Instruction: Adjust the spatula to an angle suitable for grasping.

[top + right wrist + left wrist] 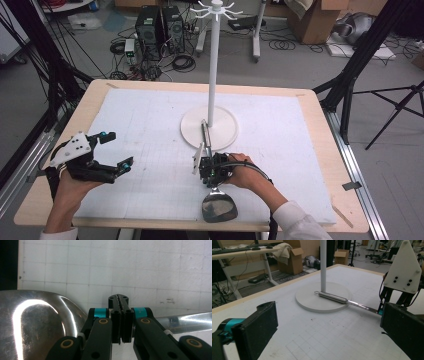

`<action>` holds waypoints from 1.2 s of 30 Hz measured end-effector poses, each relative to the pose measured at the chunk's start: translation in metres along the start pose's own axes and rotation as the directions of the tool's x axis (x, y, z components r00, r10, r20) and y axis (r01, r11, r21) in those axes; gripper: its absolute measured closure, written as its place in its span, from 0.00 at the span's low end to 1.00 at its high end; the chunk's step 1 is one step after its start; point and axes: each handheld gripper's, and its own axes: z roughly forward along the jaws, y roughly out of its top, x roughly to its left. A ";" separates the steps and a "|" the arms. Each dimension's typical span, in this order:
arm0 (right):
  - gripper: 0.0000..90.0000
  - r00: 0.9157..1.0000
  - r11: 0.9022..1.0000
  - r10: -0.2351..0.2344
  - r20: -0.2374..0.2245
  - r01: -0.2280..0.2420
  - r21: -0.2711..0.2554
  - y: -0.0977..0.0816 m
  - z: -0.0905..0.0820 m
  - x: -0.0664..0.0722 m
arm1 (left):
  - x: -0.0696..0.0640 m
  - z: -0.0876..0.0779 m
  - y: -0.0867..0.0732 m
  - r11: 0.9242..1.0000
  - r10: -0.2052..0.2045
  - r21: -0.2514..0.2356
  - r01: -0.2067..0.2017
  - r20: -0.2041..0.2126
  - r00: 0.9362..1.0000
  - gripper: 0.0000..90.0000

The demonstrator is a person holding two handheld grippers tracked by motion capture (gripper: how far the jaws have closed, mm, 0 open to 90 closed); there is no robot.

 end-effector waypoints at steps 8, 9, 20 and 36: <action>1.00 1.000 1.000 0.016 -0.001 -0.016 0.006 -0.002 -0.002 0.000 | -0.001 0.001 0.000 1.000 -0.001 0.003 0.001 0.004 1.000 0.02; 1.00 1.000 1.000 0.009 0.000 -0.009 0.008 -0.003 -0.002 -0.001 | -0.001 0.001 0.000 1.000 -0.002 0.001 0.002 0.000 1.000 0.02; 1.00 1.000 0.999 0.022 -0.004 -0.022 0.027 -0.011 -0.004 -0.001 | 0.000 0.000 0.000 1.000 -0.002 -0.001 0.002 -0.002 1.000 0.02; 1.00 0.998 0.997 0.064 0.006 -0.064 0.051 -0.033 -0.014 0.000 | -0.001 0.000 0.000 1.000 -0.002 0.003 0.002 -0.005 1.000 0.02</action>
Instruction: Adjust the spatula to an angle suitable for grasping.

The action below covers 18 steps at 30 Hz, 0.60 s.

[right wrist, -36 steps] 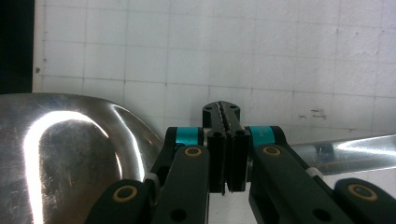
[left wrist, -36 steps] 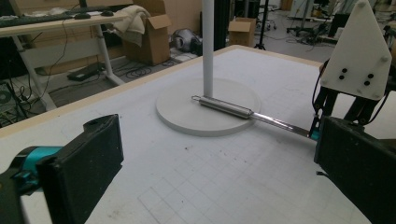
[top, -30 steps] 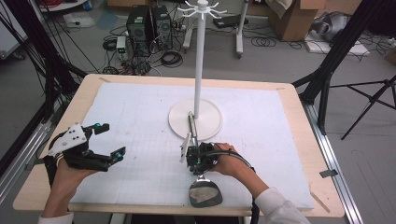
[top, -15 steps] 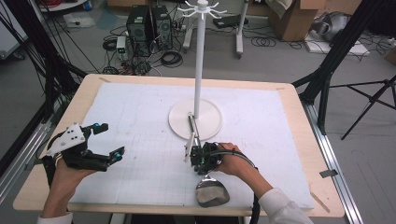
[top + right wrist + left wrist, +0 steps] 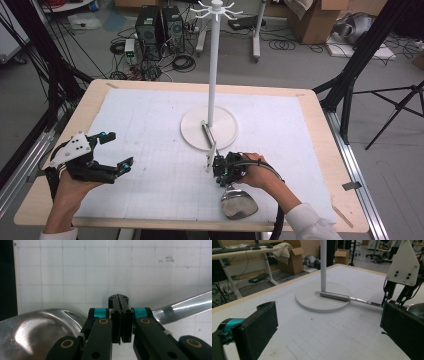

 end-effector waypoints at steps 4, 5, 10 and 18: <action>1.00 1.000 1.000 0.014 0.007 -0.014 0.008 -0.006 -0.002 -0.001 | 0.000 0.001 0.000 1.000 -0.001 0.001 0.001 0.001 1.000 0.02; 1.00 1.000 1.000 0.017 0.010 -0.017 0.010 -0.008 -0.002 -0.002 | 0.000 0.001 0.000 1.000 -0.001 0.001 0.001 0.001 1.000 0.02; 1.00 0.999 0.999 0.035 0.016 -0.035 0.016 -0.016 -0.005 -0.004 | 0.000 0.001 0.000 1.000 0.002 0.005 -0.002 0.004 1.000 0.02; 1.00 0.997 0.997 0.071 0.018 -0.071 0.005 -0.029 -0.008 -0.009 | 0.000 0.000 -0.001 1.000 -0.002 0.003 0.002 -0.001 1.000 0.02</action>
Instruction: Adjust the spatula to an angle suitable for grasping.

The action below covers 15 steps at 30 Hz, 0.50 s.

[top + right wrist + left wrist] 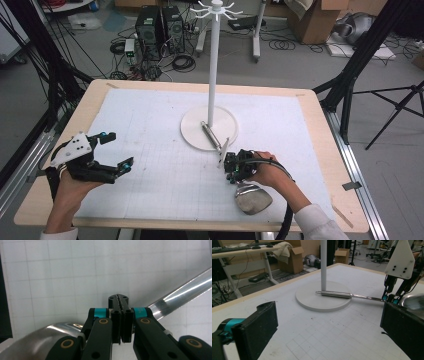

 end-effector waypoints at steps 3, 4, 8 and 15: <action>1.00 1.000 1.000 0.012 0.007 -0.012 -0.004 -0.006 -0.001 -0.002 | 0.000 0.000 0.000 1.000 0.001 0.001 -0.001 0.000 1.000 0.02; 1.00 1.000 1.000 0.021 0.009 -0.021 -0.003 -0.007 -0.002 -0.002 | 0.000 0.000 0.000 1.000 0.000 0.000 0.000 0.000 1.000 0.02; 1.00 0.999 0.999 0.033 -0.001 -0.033 0.002 -0.014 -0.003 -0.004 | -0.001 0.001 0.000 1.000 0.001 0.003 -0.001 0.002 1.000 0.02; 1.00 0.998 0.998 0.064 0.016 -0.064 0.008 -0.026 -0.005 -0.009 | -0.001 0.003 0.000 1.000 0.003 0.008 -0.003 0.005 1.000 0.02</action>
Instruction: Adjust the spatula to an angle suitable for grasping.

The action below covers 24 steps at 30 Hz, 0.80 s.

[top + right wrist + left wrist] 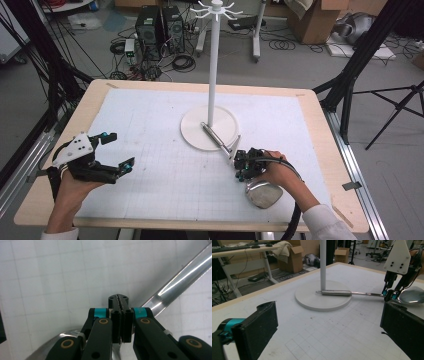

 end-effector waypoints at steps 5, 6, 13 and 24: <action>1.00 0.999 0.999 0.037 0.026 -0.037 -0.003 -0.011 -0.003 -0.006 | -0.001 0.001 0.000 1.000 0.001 0.002 -0.001 0.001 1.000 0.02; 1.00 0.998 0.998 0.058 0.032 -0.057 -0.014 -0.014 -0.004 -0.008 | -0.001 0.001 0.000 1.000 -0.001 0.003 0.001 0.000 1.000 0.02; 1.00 0.994 0.994 0.101 0.040 -0.099 -0.040 -0.025 -0.010 -0.015 | -0.002 0.004 -0.001 1.000 0.000 0.010 0.000 0.005 1.000 0.02; 1.00 0.994 0.996 0.086 0.066 -0.086 0.005 -0.023 -0.010 -0.014 | -0.003 0.004 0.000 1.000 0.002 0.010 -0.002 0.009 1.000 0.02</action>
